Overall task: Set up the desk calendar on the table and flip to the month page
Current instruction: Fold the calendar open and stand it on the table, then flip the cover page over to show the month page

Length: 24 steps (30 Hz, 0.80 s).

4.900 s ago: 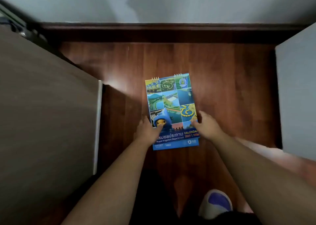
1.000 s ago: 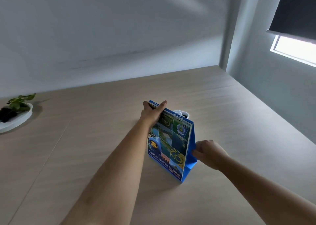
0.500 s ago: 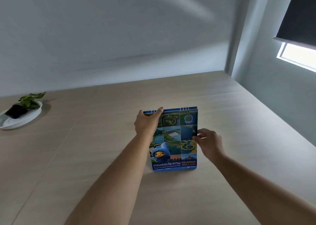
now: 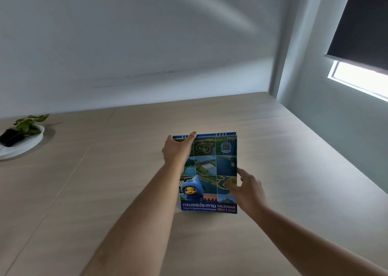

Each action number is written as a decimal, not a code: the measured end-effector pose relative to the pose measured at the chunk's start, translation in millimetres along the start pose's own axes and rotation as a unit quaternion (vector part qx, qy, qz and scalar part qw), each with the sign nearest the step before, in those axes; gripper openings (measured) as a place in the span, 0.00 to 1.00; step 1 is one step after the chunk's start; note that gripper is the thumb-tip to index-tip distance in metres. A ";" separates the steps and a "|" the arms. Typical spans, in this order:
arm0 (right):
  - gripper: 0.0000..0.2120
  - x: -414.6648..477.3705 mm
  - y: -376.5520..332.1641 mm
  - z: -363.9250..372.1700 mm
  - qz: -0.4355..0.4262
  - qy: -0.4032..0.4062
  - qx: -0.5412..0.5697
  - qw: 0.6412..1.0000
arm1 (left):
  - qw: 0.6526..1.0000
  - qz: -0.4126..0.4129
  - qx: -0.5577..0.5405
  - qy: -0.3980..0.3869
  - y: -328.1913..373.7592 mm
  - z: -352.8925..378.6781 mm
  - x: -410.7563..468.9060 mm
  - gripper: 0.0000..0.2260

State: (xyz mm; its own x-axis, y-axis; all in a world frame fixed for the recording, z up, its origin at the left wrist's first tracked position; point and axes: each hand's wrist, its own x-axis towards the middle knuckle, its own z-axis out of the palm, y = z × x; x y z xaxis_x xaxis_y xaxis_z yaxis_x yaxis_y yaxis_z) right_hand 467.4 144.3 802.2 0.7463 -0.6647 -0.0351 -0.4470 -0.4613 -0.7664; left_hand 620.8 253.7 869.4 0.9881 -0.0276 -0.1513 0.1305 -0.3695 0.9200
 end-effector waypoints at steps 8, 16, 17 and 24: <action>0.12 17.8 -30.6 -63.8 0.060 -0.188 0.418 0.887 | 0.980 -0.077 -0.110 -0.148 12.1 -27.8 16.8 0.41; 0.22 89.6 -98.7 -102.7 -0.063 -0.119 0.229 0.964 | 0.961 -0.072 -0.199 -0.180 -19.1 -32.6 14.3 0.07; 0.21 99.5 -98.9 -98.2 -0.064 -0.093 0.143 0.983 | 0.966 -0.066 -0.176 -0.176 -20.9 -30.7 14.9 0.09; 0.24 100.1 -51.5 -46.2 -0.070 -0.031 0.038 0.996 | 0.996 0.035 -0.036 -0.076 -32.1 -17.9 21.3 0.10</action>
State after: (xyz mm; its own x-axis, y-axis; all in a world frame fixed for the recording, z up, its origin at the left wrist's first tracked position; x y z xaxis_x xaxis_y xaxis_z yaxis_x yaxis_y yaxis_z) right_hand 542.4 74.4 867.8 0.8287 -0.5585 0.0375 -0.3001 -0.4997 -0.8125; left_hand 639.1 281.7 843.1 0.9721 -0.1924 -0.1339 0.0730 -0.2941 0.9530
